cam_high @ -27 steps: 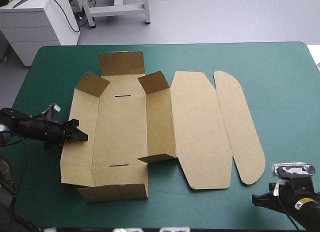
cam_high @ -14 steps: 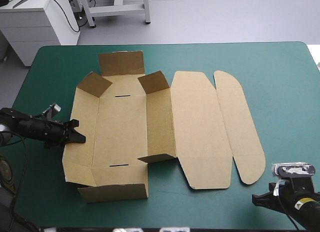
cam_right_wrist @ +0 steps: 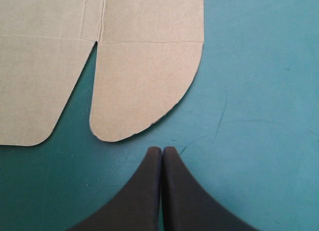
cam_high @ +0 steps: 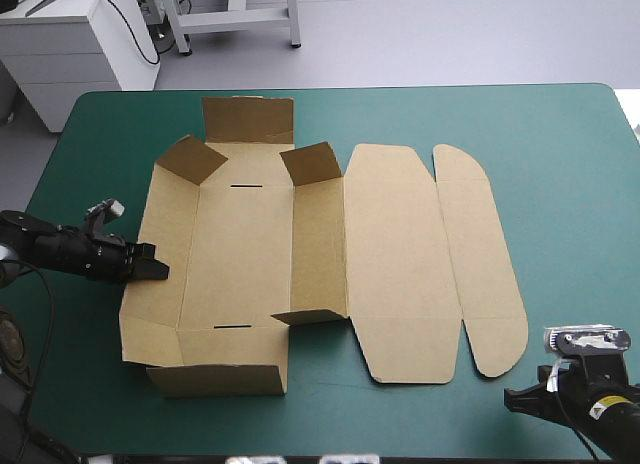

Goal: Fold the box

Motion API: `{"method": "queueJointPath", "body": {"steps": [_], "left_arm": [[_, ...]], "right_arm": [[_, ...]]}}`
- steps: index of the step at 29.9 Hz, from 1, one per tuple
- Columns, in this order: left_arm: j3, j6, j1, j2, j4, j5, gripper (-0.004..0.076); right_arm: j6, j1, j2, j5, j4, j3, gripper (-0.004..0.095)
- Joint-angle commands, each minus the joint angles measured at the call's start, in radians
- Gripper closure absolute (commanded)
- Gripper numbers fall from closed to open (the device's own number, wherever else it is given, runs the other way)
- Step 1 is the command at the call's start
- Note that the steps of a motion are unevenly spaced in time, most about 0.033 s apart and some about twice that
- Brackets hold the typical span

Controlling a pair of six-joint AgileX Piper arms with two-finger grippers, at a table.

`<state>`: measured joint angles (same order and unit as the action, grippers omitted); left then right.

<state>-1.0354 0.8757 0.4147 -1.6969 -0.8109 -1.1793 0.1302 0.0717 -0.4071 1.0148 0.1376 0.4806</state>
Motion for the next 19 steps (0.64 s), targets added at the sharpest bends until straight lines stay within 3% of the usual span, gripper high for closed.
{"method": "queueJointPath", "body": {"steps": [1, 6, 12, 19], "left_arm": [[-0.076, 0.068, -0.005, 0.037, -0.052, 0.01, 0.0732], [-0.19, 0.177, -0.031, 0.041, -0.033, -0.022, 0.0732], [-0.335, 0.179, -0.178, 0.047, 0.143, 0.055, 0.0732], [-0.457, 0.179, -0.399, 0.047, 0.292, 0.313, 0.0732]], "right_arm": [[0.004, -0.001, -0.006, -0.043, 0.007, 0.021, 0.0928], [0.004, -0.001, -0.006, -0.043, 0.007, 0.021, 0.0928], [0.004, -0.001, -0.006, -0.043, 0.007, 0.021, 0.0928], [0.004, -0.001, -0.006, -0.045, 0.007, 0.021, 0.0928]]}}
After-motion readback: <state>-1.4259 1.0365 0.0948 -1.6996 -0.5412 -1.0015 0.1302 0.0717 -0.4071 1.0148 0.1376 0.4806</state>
